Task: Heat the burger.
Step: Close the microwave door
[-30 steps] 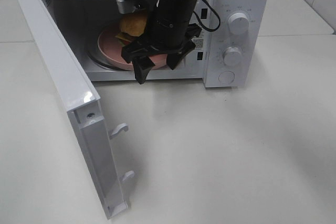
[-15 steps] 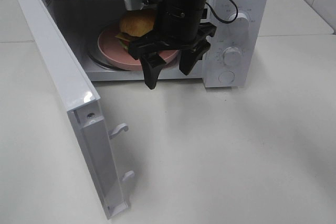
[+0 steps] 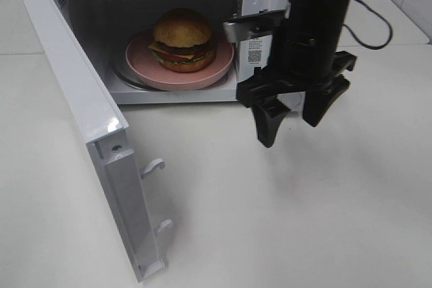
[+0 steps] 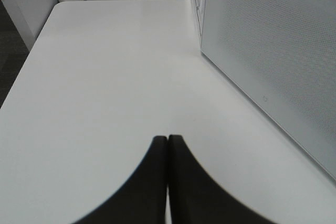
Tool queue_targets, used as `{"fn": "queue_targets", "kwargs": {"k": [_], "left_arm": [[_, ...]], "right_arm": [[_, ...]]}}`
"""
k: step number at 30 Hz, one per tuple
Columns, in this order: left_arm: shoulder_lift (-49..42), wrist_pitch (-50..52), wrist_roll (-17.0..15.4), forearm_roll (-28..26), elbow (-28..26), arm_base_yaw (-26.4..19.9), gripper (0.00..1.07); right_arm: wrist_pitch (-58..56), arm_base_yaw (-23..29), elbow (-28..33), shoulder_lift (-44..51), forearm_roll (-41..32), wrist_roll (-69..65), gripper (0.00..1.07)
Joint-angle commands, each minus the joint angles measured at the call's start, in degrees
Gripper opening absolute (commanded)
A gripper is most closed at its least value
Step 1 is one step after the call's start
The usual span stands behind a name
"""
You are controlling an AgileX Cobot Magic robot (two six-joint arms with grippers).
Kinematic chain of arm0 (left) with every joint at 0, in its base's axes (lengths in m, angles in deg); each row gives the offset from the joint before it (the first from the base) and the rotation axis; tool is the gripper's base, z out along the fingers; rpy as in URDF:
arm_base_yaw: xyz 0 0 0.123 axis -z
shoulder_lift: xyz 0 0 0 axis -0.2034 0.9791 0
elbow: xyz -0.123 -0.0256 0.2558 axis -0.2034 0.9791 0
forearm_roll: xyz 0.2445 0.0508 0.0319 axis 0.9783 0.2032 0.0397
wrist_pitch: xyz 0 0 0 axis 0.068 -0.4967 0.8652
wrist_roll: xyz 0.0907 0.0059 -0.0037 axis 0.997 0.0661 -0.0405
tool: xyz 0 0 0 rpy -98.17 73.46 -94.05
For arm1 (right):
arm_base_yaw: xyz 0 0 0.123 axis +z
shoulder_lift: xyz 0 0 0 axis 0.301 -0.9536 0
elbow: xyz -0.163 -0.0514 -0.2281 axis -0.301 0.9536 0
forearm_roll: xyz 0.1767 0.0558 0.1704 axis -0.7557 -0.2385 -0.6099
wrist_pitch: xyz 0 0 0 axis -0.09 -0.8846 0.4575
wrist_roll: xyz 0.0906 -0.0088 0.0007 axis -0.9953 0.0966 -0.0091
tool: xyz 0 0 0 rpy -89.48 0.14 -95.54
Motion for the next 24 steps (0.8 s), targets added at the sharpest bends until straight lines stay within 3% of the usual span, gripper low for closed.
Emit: {"fn": "queue_targets", "kwargs": {"k": [1, 4, 6, 9, 13, 24], "left_arm": [[-1.20, 0.86, -0.23, -0.17, 0.11, 0.34, 0.00], [-1.20, 0.86, -0.23, -0.17, 0.11, 0.34, 0.00], [-1.20, 0.86, -0.23, -0.17, 0.11, 0.34, 0.00], [-1.20, 0.86, -0.23, -0.17, 0.11, 0.34, 0.00], [-1.20, 0.86, -0.23, -0.17, 0.11, 0.34, 0.00], [-1.20, 0.86, -0.23, -0.17, 0.11, 0.34, 0.00]], "right_arm": [[1.66, -6.30, 6.36, 6.65, 0.52, -0.46, 0.71], [1.78, -7.68, 7.51, 8.25, 0.52, -0.63, 0.71], [3.50, -13.87, 12.78, 14.78, 0.52, -1.38, 0.70], [3.95, -15.07, 13.87, 16.27, 0.52, -1.66, 0.70], [4.24, -20.51, 20.17, 26.13, 0.80, -1.66, 0.70], [4.13, -21.14, 36.73, 48.87, 2.12, -2.12, 0.69]]}}
